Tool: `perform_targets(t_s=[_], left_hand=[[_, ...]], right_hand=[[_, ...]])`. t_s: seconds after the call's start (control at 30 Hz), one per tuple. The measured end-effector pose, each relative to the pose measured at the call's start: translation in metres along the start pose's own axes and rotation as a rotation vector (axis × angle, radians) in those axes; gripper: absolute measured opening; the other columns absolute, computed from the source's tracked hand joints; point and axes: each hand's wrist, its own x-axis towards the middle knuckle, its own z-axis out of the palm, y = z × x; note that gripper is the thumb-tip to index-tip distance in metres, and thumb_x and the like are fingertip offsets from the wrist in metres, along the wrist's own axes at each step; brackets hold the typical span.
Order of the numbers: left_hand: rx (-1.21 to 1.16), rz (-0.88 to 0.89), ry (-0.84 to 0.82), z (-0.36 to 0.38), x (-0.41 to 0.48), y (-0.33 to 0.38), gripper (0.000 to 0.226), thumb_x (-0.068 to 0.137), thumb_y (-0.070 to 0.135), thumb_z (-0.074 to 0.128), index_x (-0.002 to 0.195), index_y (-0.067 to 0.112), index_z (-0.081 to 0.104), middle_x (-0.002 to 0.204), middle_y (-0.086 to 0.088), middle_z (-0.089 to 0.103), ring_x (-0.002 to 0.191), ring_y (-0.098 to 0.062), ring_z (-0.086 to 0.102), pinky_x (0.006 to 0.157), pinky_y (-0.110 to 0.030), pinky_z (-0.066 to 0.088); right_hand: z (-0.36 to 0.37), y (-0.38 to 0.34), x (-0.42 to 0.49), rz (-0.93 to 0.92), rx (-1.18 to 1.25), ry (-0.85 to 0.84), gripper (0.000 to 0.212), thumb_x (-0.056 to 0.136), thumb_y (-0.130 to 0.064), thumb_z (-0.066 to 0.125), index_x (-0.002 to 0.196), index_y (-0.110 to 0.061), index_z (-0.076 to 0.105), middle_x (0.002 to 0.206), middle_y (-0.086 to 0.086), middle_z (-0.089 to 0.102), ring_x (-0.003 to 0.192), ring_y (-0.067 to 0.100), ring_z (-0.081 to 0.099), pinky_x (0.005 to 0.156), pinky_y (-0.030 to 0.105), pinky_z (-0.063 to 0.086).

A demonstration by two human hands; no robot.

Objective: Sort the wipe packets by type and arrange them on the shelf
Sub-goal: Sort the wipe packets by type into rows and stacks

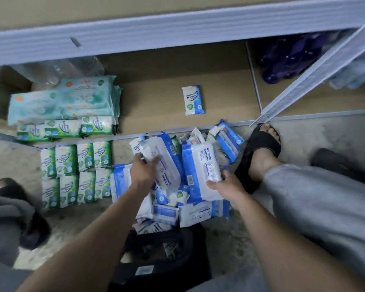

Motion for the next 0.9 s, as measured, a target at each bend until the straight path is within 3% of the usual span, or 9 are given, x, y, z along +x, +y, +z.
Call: perform_targets(t_s=[0.1, 0.13, 0.3, 0.47, 0.6, 0.67, 0.73, 0.8, 0.9], left_hand=[[0.013, 0.027, -0.057, -0.029, -0.009, -0.008, 0.031, 0.091, 0.03, 0.073, 0.112, 0.016, 0.055, 0.102, -0.004, 0.067, 0.087, -0.021, 0.065, 0.073, -0.036, 0.051], [0.032, 0.025, -0.077, -0.038, -0.011, -0.012, 0.033, 0.091, 0.03, 0.073, 0.115, 0.015, 0.056, 0.104, -0.005, 0.067, 0.09, -0.023, 0.066, 0.074, -0.037, 0.052], [0.165, -0.015, -0.11, -0.069, -0.026, -0.043, 0.034, 0.092, 0.033, 0.072, 0.115, 0.012, 0.059, 0.106, -0.008, 0.068, 0.095, -0.029, 0.067, 0.087, -0.048, 0.056], [0.375, -0.036, -0.063, -0.085, -0.041, -0.078, 0.034, 0.094, 0.028, 0.066, 0.121, 0.009, 0.058, 0.108, -0.011, 0.07, 0.087, -0.028, 0.066, 0.078, -0.041, 0.056], [0.38, 0.019, -0.079, -0.086, -0.04, -0.077, 0.055, 0.096, 0.029, 0.065, 0.144, 0.011, 0.045, 0.132, -0.005, 0.061, 0.092, -0.022, 0.064, 0.063, -0.03, 0.048], [0.402, 0.061, -0.088, -0.083, -0.036, -0.073, 0.057, 0.096, 0.029, 0.065, 0.146, 0.013, 0.043, 0.138, -0.002, 0.058, 0.092, -0.02, 0.062, 0.06, -0.029, 0.046], [0.432, 0.107, -0.061, -0.078, -0.033, -0.066, 0.058, 0.095, 0.028, 0.065, 0.147, 0.013, 0.044, 0.143, -0.004, 0.054, 0.102, -0.023, 0.062, 0.07, -0.032, 0.052], [0.503, 0.182, -0.022, -0.071, -0.03, -0.06, 0.057, 0.094, 0.025, 0.066, 0.146, 0.012, 0.046, 0.144, -0.009, 0.052, 0.116, -0.029, 0.059, 0.087, -0.04, 0.053], [0.585, 0.338, -0.058, -0.058, -0.023, -0.045, 0.051, 0.093, 0.021, 0.063, 0.142, 0.013, 0.05, 0.142, -0.011, 0.052, 0.121, -0.032, 0.055, 0.093, -0.042, 0.05]], right_hand=[[0.002, 0.03, -0.009, 0.014, -0.242, -0.057, 0.079, 0.058, -0.047, 0.083, 0.129, -0.022, 0.057, 0.121, 0.0, 0.067, 0.099, 0.019, 0.067, 0.09, 0.038, 0.056], [0.003, 0.036, -0.011, 0.012, -0.34, -0.08, 0.081, 0.057, -0.05, 0.082, 0.128, -0.022, 0.057, 0.122, 0.001, 0.066, 0.101, 0.019, 0.066, 0.091, 0.036, 0.055], [0.008, 0.043, -0.039, -0.004, -0.626, -0.111, 0.046, 0.078, -0.035, 0.079, 0.115, -0.018, 0.058, 0.114, 0.004, 0.062, 0.101, 0.021, 0.061, 0.085, 0.031, 0.051], [0.012, 0.046, -0.046, -0.039, -0.838, -0.036, 0.02, 0.088, -0.03, 0.063, 0.102, -0.021, 0.052, 0.107, 0.007, 0.058, 0.103, 0.026, 0.06, 0.071, 0.026, 0.036], [0.014, 0.031, -0.042, -0.12, -0.81, 0.033, 0.017, 0.091, -0.032, 0.06, 0.098, -0.018, 0.054, 0.114, 0.005, 0.066, 0.105, 0.027, 0.062, 0.065, 0.026, 0.038], [0.017, 0.024, -0.036, -0.145, -0.712, 0.069, 0.024, 0.09, -0.031, 0.062, 0.11, -0.018, 0.06, 0.118, 0.003, 0.067, 0.11, 0.026, 0.062, 0.077, 0.027, 0.047], [0.02, 0.015, -0.03, -0.157, -0.618, 0.105, 0.035, 0.089, -0.035, 0.063, 0.121, -0.021, 0.063, 0.12, 0.003, 0.068, 0.109, 0.025, 0.064, 0.086, 0.03, 0.053], [0.022, 0.003, -0.023, -0.182, -0.522, 0.157, 0.033, 0.089, -0.038, 0.063, 0.118, -0.022, 0.063, 0.117, 0.004, 0.068, 0.098, 0.024, 0.067, 0.081, 0.033, 0.056], [0.02, -0.02, -0.01, -0.271, -0.451, 0.23, 0.028, 0.094, -0.028, 0.063, 0.118, -0.015, 0.063, 0.12, 0.006, 0.067, 0.101, 0.025, 0.066, 0.083, 0.033, 0.054]])
